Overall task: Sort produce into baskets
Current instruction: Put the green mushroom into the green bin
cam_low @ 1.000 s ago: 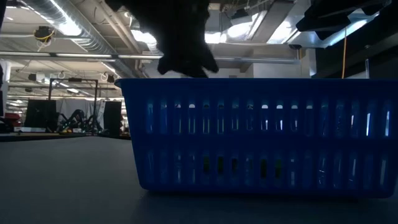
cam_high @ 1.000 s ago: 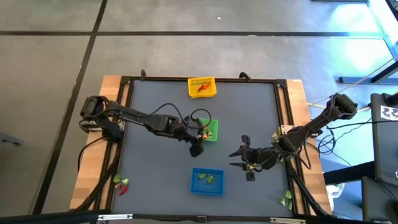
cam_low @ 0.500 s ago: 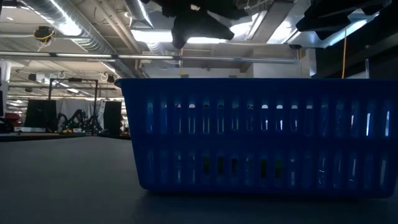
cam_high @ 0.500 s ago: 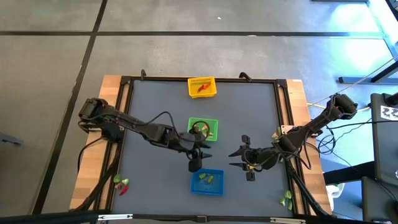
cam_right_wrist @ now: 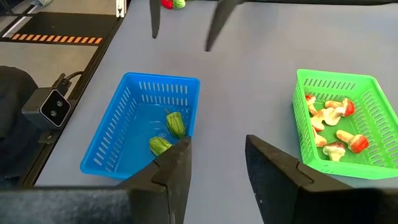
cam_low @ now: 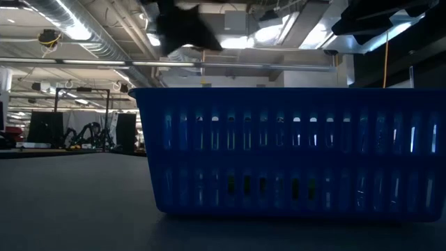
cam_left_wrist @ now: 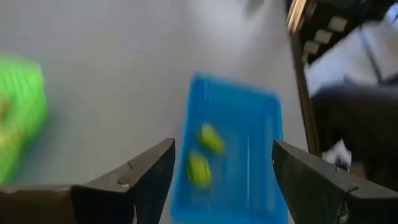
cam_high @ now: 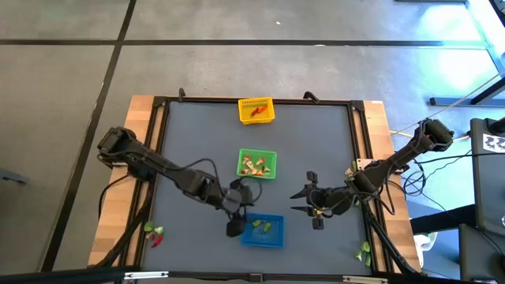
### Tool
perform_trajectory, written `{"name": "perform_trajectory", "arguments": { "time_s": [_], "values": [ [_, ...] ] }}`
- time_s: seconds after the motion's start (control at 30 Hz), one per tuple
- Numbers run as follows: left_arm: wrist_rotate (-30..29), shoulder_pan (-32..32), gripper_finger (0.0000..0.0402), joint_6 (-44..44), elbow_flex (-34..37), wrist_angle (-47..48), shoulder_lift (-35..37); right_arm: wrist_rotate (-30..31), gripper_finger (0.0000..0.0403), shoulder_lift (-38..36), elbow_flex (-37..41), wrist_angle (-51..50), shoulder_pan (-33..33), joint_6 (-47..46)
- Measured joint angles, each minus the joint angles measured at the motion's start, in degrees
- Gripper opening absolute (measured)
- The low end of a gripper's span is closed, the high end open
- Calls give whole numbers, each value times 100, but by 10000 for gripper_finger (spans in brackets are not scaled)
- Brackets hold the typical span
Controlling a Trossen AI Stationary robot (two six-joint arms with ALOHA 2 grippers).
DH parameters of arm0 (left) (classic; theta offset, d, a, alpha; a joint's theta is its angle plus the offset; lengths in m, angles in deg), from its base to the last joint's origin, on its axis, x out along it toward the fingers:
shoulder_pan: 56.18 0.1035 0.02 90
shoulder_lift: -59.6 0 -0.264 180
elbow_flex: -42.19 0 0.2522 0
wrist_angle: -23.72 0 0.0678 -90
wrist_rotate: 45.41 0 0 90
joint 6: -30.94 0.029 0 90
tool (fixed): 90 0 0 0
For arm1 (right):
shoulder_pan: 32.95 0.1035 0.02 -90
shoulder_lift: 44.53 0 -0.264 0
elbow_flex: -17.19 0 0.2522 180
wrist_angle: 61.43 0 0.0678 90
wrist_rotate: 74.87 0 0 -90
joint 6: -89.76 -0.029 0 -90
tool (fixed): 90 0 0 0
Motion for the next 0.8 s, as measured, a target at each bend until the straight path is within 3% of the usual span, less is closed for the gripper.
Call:
{"name": "perform_trajectory", "arguments": {
  "time_s": [0.37,0.8],
  "values": [
    [198,-939,255,-2389,0,2493,0,63,152,0,-2,-2,-1,12],
    [802,-2094,255,-5437,28,4672,0,198,152,0,-4,-7,-1,10]
  ]
}}
